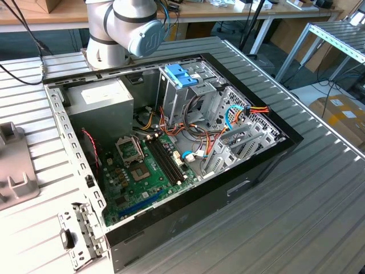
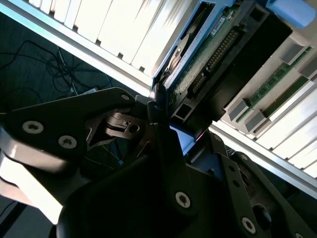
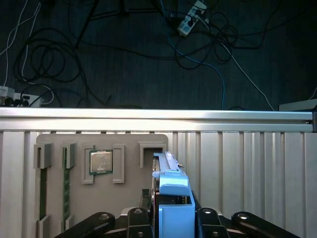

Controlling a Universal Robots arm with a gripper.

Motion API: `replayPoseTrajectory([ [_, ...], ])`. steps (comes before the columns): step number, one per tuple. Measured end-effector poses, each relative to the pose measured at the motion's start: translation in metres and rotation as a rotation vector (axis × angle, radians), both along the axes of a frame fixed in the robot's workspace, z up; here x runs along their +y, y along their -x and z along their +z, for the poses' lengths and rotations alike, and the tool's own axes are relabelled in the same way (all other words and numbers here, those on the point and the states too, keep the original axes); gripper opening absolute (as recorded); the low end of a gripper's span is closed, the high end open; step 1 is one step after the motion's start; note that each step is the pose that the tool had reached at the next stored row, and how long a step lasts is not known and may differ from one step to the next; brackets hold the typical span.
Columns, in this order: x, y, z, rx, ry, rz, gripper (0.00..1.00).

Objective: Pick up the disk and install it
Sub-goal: 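Pick up the disk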

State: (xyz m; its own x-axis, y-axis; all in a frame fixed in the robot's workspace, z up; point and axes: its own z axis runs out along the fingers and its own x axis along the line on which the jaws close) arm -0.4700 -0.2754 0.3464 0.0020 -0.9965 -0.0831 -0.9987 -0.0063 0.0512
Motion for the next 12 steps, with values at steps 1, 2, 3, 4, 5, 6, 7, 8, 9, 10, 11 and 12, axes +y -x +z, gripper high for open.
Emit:
replayPoseTrajectory([
  [1, 0.0, 0.0, 0.0002, 0.0, 0.0, 0.0, 0.37],
  [2, 0.0, 0.0, 0.0004, 0.0001, 0.0, 0.0, 0.37],
  [3, 0.0, 0.0, 0.0026, 0.0, 0.0, 0.0, 0.37],
  [4, 0.0, 0.0, 0.0044, 0.0, 0.0, 0.0, 0.37],
  [5, 0.0, 0.0, 0.0045, 0.0, 0.0, 0.0, 0.37],
  [6, 0.0, 0.0, 0.0046, 0.0, 0.0, 0.0, 0.37],
  [7, 0.0, 0.0, 0.0048, 0.0, 0.0, 0.0, 0.37],
  [8, 0.0, 0.0, 0.0049, 0.0, 0.0, 0.0, 0.37],
  [9, 0.0, 0.0, 0.0052, 0.0, 0.0, 0.0, 0.37],
  [10, 0.0, 0.0, 0.0054, -0.0001, 0.0, 0.0, 0.37],
  [11, 0.0, 0.0, 0.0055, 0.0, 0.0, 0.0, 0.37],
  [12, 0.0, 0.0, 0.0056, 0.0, 0.0, 0.0, 0.37],
])
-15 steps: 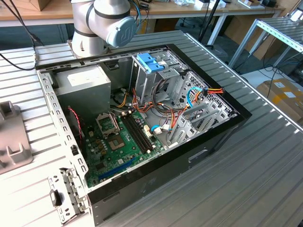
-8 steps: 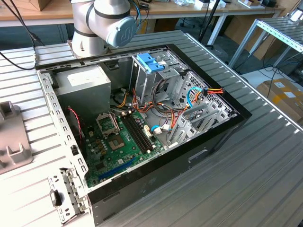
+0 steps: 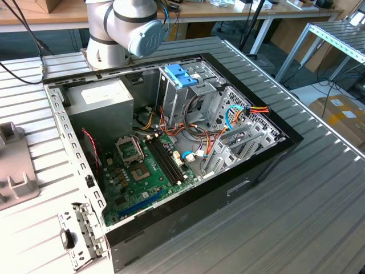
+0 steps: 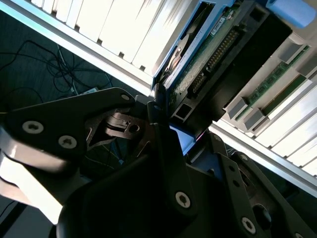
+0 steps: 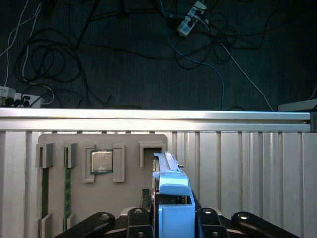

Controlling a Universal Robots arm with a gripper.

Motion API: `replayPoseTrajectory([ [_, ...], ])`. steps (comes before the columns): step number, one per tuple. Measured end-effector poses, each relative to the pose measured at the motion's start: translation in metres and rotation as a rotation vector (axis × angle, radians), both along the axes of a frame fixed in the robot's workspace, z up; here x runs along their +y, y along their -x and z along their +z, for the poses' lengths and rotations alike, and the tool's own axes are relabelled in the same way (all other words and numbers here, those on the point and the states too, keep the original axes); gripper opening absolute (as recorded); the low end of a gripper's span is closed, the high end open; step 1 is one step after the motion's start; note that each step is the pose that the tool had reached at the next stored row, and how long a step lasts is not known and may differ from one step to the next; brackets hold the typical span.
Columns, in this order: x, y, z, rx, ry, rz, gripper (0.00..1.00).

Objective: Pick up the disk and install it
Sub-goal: 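Pick up the disk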

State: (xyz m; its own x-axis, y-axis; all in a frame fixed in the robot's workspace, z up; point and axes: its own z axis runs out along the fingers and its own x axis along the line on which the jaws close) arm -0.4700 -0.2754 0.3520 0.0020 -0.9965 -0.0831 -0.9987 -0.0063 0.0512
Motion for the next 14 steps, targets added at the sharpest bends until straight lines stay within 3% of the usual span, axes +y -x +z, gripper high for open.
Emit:
replayPoseTrajectory([
  [14, 0.0, 0.0, 0.0023, 0.0, 0.0, 0.0, 0.37],
])
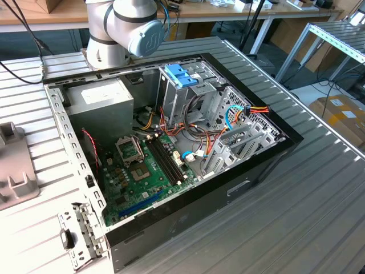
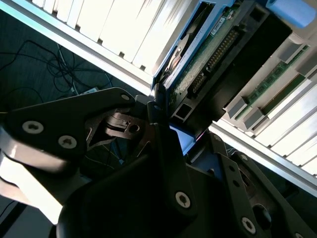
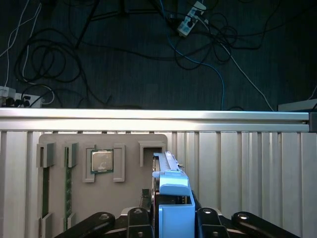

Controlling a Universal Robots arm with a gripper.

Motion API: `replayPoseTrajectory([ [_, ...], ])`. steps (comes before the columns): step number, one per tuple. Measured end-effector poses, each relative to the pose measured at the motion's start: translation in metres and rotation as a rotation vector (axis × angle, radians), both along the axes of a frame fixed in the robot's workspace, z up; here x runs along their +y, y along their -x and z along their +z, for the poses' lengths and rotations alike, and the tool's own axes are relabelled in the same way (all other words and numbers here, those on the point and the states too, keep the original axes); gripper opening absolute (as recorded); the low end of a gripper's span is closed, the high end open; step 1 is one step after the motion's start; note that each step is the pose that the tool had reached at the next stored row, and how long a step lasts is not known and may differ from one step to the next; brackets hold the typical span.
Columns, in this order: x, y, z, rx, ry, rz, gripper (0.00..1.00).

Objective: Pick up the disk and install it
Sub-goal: 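Pick up the disk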

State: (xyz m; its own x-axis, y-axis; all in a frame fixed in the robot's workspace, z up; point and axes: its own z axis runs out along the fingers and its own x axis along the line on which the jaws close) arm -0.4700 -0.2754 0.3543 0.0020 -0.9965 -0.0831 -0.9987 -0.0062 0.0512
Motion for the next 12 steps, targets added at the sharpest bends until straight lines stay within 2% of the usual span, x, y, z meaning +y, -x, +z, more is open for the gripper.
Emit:
replayPoseTrajectory([
  [12, 0.0, 0.0, 0.0026, -0.0001, 0.0, 0.0, 0.37],
])
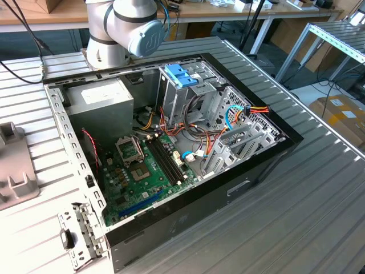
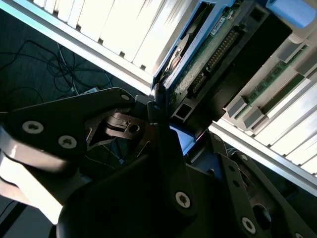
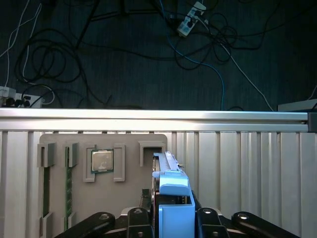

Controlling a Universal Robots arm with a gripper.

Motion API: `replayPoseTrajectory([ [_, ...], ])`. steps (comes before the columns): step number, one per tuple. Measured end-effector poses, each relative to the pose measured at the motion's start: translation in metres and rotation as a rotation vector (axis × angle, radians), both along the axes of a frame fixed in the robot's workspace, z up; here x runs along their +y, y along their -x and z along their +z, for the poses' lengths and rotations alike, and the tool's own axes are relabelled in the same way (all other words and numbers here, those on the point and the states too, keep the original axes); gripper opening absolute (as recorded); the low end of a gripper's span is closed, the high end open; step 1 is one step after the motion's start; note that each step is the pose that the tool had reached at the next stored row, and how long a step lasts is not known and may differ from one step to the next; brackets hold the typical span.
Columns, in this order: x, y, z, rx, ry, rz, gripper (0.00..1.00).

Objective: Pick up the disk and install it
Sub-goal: 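Pick up the disk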

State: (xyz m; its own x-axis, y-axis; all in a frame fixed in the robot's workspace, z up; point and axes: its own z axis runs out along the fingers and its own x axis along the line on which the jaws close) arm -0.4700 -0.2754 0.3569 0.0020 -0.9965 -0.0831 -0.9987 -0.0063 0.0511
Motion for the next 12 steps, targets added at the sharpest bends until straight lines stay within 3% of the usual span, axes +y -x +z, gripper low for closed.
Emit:
replayPoseTrajectory([
  [12, 0.0, 0.0, 0.0052, 0.0001, -0.0001, 0.0, 0.37],
])
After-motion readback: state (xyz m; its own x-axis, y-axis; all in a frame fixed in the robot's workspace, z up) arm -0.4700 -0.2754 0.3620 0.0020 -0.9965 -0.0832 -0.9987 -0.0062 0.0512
